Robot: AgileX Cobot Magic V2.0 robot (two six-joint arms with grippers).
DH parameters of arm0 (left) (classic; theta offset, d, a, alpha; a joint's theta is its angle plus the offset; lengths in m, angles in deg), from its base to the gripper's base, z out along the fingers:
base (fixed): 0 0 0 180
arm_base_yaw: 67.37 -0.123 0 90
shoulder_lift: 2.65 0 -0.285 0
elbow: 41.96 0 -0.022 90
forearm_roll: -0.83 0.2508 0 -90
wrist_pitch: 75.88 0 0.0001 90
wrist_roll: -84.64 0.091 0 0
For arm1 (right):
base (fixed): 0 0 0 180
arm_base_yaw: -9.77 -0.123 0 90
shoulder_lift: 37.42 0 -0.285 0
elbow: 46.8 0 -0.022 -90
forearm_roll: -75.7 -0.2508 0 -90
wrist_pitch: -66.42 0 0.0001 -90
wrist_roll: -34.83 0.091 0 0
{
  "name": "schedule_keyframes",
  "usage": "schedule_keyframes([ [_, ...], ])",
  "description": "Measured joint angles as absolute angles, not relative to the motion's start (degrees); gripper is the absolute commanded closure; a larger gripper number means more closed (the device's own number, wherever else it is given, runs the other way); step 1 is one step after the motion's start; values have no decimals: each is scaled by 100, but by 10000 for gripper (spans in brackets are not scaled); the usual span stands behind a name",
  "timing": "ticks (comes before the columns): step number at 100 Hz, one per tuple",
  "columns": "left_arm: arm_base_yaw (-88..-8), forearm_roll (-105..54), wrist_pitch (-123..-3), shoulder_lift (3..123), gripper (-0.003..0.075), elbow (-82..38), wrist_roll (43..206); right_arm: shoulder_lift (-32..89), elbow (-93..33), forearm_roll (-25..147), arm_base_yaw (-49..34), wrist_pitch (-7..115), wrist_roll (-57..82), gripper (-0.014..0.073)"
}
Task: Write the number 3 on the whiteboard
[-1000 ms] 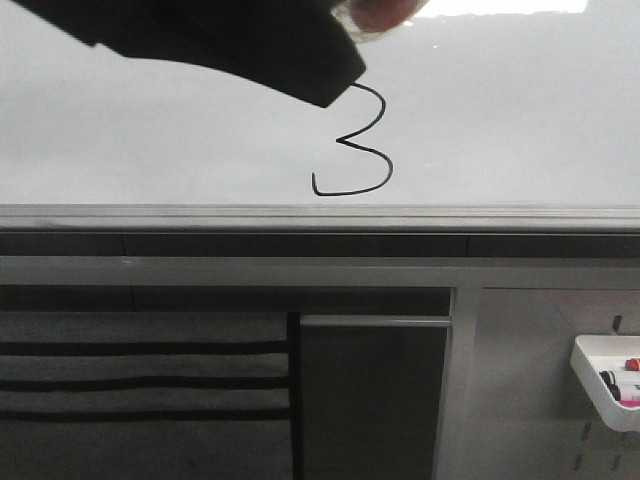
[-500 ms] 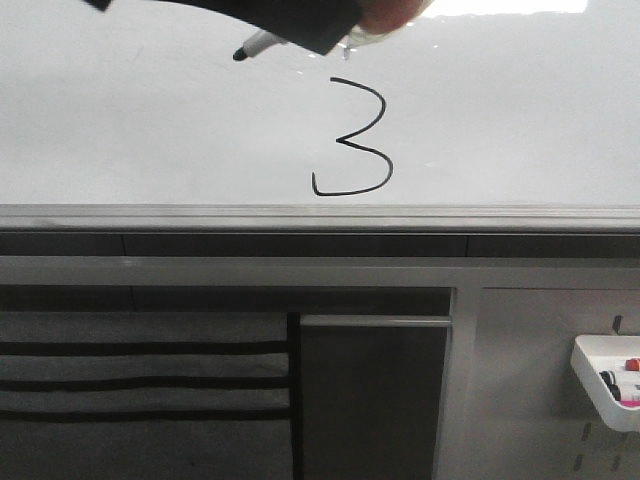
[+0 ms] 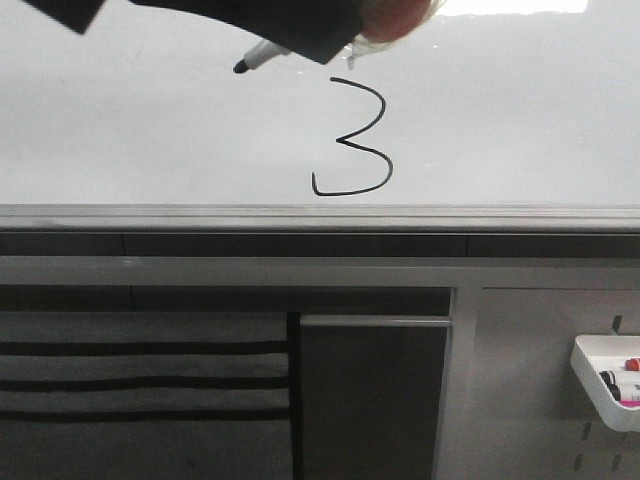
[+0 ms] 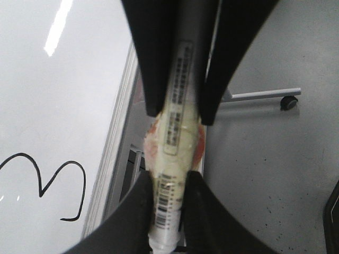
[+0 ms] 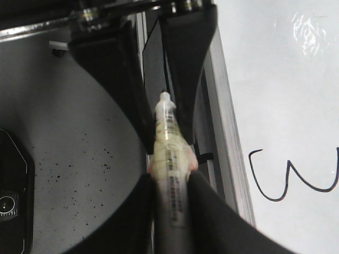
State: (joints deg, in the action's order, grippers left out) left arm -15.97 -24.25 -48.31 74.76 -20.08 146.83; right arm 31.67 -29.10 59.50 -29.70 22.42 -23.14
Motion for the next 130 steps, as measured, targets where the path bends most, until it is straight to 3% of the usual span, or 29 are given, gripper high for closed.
schedule_keyframes([
  [12,-1743,-2492,-4840,7476,738,-2008,14600,3155,-2910,5975,-2957,2353,-2159,226],
  [30,-2486,-2530,-4840,7486,738,-1950,14367,2731,-2910,6270,-2405,2407,-1606,223],
  [53,-4317,-2557,-5051,7934,738,-1783,13215,1974,-2922,6350,-1334,2365,-1037,223],
  [75,-5646,-3317,-5474,8659,738,-1746,12426,1924,-2922,6350,-1144,2112,-942,223],
  [130,-5819,-3813,-6060,8755,738,-1743,12382,2060,-2780,6350,-1144,2071,-895,223],
])
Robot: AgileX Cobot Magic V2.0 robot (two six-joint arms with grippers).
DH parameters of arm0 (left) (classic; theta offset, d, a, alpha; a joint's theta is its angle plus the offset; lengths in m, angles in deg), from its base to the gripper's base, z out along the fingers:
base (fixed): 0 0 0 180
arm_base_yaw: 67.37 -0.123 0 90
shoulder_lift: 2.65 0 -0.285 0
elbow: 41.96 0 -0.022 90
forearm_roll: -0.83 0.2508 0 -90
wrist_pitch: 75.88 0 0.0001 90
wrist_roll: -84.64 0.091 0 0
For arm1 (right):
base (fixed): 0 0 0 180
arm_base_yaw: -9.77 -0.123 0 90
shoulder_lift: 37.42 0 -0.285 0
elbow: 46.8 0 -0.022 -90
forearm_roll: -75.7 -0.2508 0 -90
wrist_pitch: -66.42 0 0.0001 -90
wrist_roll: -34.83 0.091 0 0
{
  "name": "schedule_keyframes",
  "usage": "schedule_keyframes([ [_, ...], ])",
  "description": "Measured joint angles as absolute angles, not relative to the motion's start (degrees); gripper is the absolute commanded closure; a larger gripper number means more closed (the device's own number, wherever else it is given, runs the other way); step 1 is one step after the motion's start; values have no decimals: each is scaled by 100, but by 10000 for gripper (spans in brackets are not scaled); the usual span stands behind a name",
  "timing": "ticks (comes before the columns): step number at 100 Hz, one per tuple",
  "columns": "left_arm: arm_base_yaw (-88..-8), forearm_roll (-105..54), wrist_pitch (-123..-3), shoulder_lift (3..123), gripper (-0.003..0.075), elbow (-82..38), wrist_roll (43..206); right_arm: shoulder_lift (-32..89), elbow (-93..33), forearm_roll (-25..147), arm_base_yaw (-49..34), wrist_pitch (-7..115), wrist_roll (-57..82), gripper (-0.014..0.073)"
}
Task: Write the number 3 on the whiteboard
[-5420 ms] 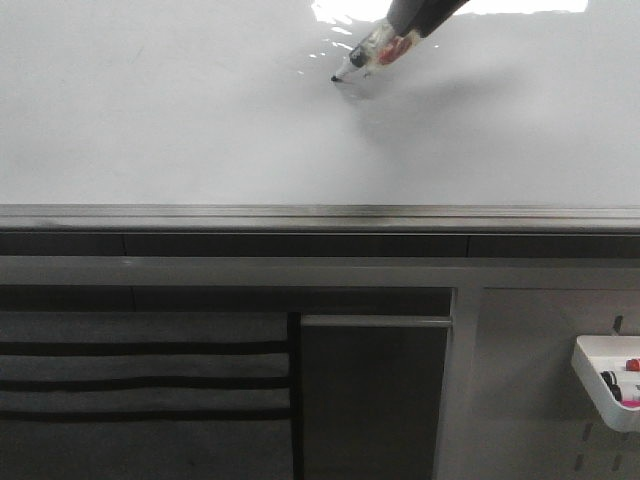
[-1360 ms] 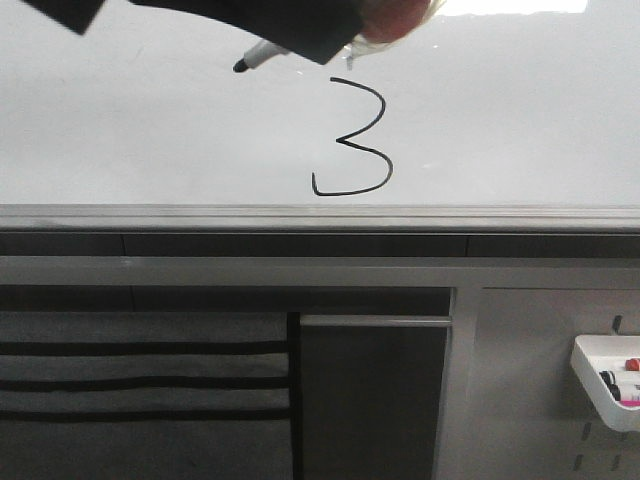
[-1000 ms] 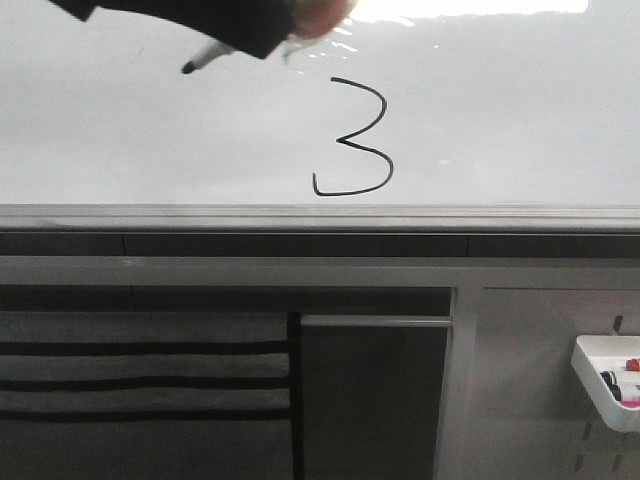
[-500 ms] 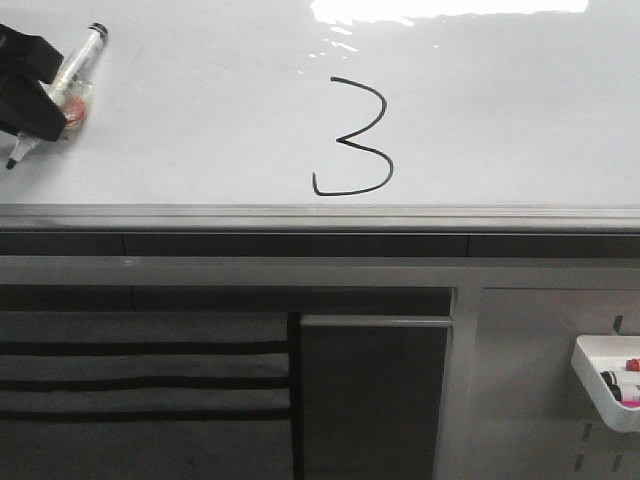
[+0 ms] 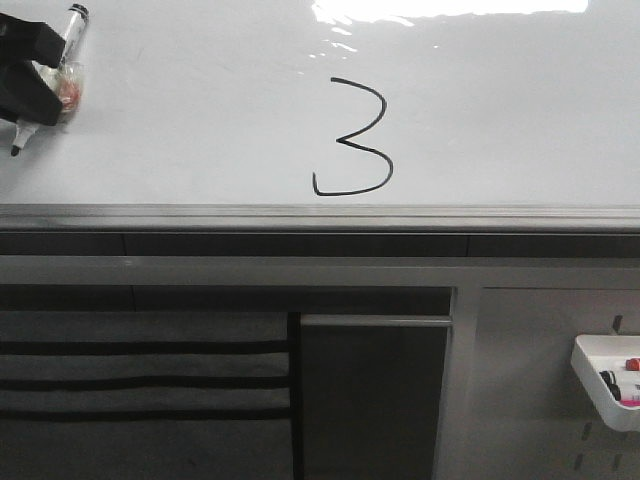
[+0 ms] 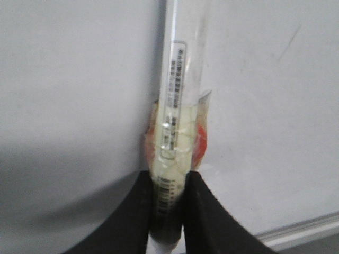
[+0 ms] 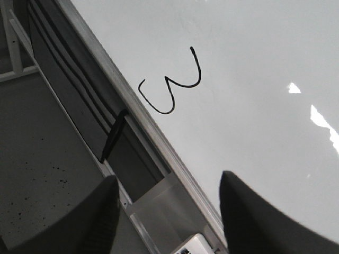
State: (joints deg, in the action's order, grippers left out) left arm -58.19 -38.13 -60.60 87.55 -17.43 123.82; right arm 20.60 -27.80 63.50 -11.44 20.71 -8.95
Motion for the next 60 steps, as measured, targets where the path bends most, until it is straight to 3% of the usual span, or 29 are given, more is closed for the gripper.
schedule_keyframes([
  [41,-5819,-3894,-6381,8755,725,-1743,12382,2060,-2780,6350,-1144,2071,-870,223],
  [47,-5819,-3894,-6390,8755,680,-1743,12382,2060,-2780,6350,-1144,2071,-870,223],
  [60,-5819,-3894,-6486,8755,487,-1743,12382,2060,-2780,6350,-1144,2071,-870,223],
])
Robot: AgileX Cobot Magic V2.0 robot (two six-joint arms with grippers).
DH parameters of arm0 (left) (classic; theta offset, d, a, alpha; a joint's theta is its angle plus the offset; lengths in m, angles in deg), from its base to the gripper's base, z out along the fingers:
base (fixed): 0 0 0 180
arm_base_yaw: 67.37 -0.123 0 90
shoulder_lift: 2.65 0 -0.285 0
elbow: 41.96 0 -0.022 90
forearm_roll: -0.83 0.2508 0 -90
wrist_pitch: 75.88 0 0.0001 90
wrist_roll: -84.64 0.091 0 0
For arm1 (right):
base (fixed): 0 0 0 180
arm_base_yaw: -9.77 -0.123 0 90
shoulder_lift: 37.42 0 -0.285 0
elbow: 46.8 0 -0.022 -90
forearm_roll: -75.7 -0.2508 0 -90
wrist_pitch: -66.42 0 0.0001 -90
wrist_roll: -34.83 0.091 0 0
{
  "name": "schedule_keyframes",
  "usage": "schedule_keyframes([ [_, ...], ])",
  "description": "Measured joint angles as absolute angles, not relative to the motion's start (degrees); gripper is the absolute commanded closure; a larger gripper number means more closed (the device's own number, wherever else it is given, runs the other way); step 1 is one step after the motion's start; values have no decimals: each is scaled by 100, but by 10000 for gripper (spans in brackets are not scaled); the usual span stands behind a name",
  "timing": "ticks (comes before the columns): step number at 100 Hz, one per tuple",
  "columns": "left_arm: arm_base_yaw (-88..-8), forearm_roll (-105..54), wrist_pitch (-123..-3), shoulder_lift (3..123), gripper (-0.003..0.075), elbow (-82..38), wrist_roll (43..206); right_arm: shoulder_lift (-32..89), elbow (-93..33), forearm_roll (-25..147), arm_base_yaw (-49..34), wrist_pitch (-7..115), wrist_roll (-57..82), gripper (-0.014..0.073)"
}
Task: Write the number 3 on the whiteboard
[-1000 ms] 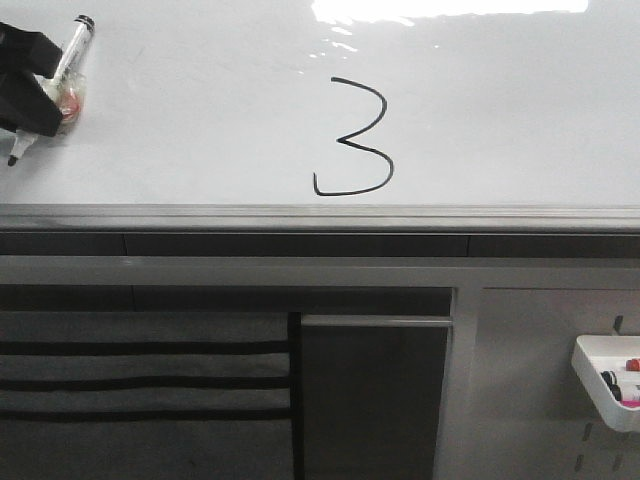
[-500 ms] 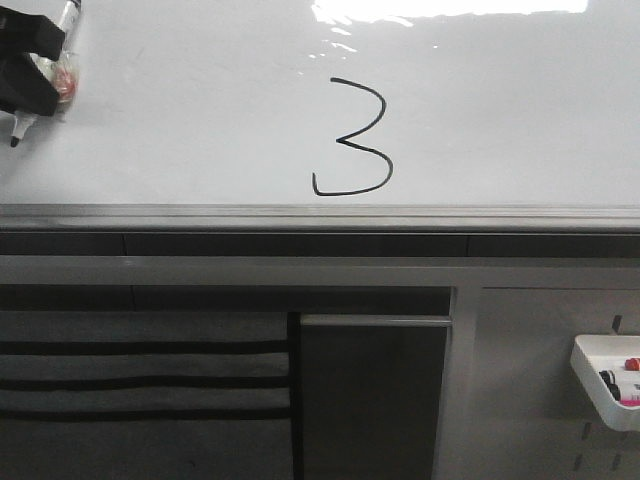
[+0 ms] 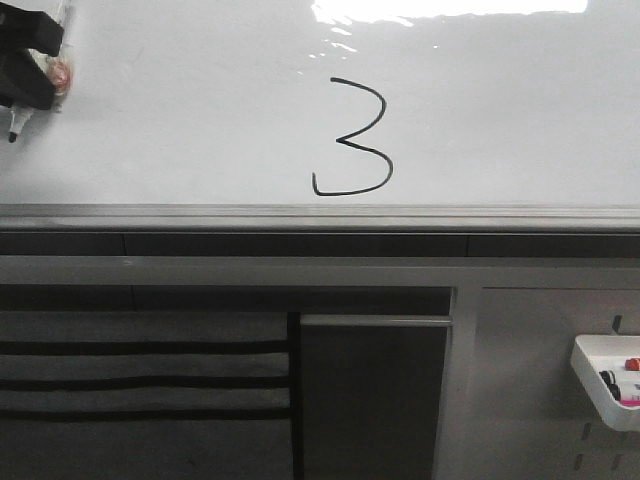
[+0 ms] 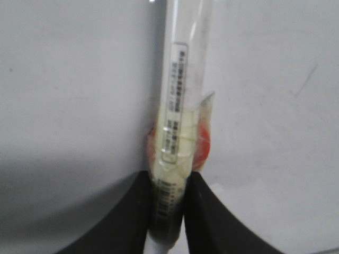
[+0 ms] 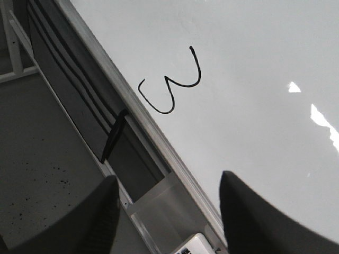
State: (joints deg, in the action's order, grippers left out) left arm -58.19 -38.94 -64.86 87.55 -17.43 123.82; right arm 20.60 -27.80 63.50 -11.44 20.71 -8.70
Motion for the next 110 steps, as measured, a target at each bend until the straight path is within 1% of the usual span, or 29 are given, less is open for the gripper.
schedule_keyframes([
  [4,-5819,-3894,-6543,8765,435,-1743,12382,2060,-2780,6350,-1144,2071,-870,223],
  [9,-5819,-3894,-6578,8765,400,-1743,12382,2060,-2780,6350,-1144,2071,-870,223],
  [12,-5819,-3894,-6609,8765,391,-1743,12382,2060,-2780,6350,-1144,2071,-856,223],
  [31,-5819,-3644,-6638,8450,393,-1743,12382,2011,-2780,6350,-1144,1951,-435,223],
  [51,-5819,-3028,-5952,7616,393,-1743,12382,1780,-2780,6461,-1144,1388,316,230],
  [61,-5829,-2877,-5451,6975,393,-1743,12382,1620,-2780,6714,-1144,1212,1119,290],
  [68,-5827,-2791,-4993,6493,393,-1743,12382,1501,-2780,6933,-1144,1122,1774,363],
  [76,-5827,-2612,-4398,5947,399,-1743,12382,1339,-2780,7224,-1144,1027,2497,475],
  [83,-5827,-2390,-3963,5464,426,-1743,12382,1169,-2780,7499,-1144,1004,2997,574],
  [90,-5827,-2147,-3620,5002,487,-1743,12265,976,-2780,7685,-1144,992,3307,661],
  [94,-5827,-1991,-3486,4746,523,-1743,12087,857,-2766,7737,-1144,992,3397,666],
  [96,-5827,-1908,-3412,4616,554,-1743,12017,816,-2749,7748,-1144,992,3448,666],
  [97,-5827,-1882,-3364,4574,554,-1743,11942,772,-2734,7748,-1144,1005,3483,666],
  [101,-5827,-1720,-3266,4338,613,-1743,11699,639,-2650,7759,-1144,1034,3554,666],
  [104,-5827,-1628,-3199,4196,639,-1732,11536,552,-2585,7772,-1144,1081,3627,666],
  [110,-5827,-1483,-3188,3897,717,-1636,11246,375,-2418,7780,-1144,1243,3692,666],
])
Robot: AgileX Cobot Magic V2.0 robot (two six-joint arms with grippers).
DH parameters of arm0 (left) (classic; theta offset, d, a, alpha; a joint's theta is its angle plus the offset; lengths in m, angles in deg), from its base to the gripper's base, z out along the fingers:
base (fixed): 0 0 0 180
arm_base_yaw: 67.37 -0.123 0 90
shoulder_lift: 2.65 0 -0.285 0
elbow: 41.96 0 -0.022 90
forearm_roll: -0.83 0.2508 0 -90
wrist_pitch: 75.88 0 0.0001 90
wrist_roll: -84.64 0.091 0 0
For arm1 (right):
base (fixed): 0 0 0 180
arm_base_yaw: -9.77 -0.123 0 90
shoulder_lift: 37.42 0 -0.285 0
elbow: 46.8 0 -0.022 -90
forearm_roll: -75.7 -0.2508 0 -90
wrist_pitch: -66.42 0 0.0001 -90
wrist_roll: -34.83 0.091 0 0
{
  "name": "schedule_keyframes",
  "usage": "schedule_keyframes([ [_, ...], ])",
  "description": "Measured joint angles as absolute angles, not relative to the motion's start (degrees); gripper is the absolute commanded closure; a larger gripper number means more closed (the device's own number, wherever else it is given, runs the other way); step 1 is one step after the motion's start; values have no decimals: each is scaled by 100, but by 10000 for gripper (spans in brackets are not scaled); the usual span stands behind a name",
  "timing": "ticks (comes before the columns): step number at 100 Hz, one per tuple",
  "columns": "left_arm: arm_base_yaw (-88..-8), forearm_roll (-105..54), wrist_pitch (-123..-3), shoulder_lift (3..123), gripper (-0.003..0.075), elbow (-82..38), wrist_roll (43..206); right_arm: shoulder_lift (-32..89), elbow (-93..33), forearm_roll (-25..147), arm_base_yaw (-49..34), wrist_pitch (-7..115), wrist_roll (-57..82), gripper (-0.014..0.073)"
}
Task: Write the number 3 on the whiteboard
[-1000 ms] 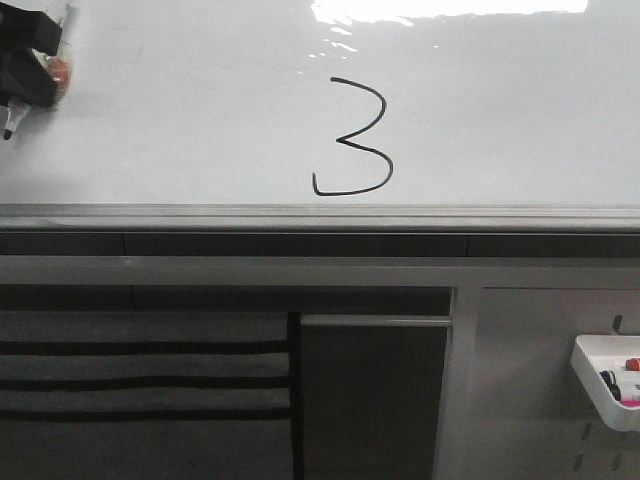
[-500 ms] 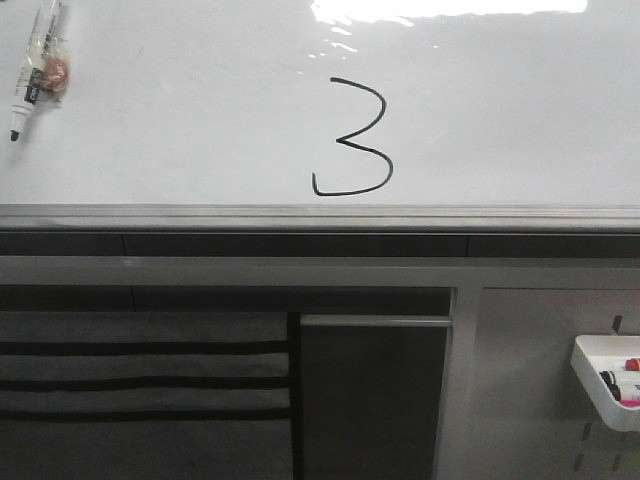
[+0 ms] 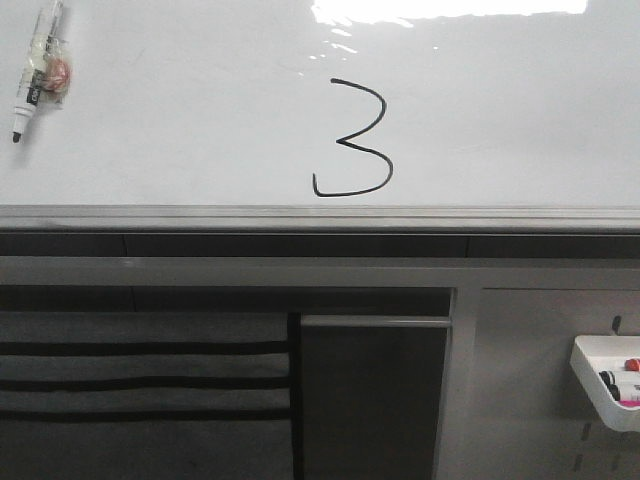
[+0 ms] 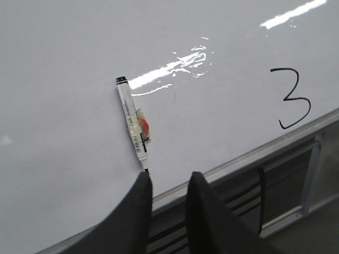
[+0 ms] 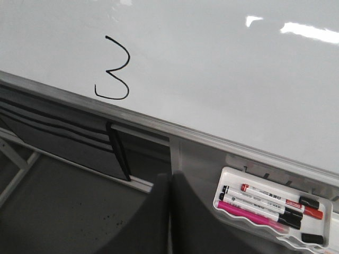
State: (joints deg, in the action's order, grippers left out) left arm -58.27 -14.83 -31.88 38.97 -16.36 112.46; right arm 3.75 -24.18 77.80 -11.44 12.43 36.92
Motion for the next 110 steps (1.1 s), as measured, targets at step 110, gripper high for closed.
schedule_keyframes([
  [110,-6202,-797,-6130,721,738,2385,10297,-282,-1273,7835,-1144,2346,3766,668],
])
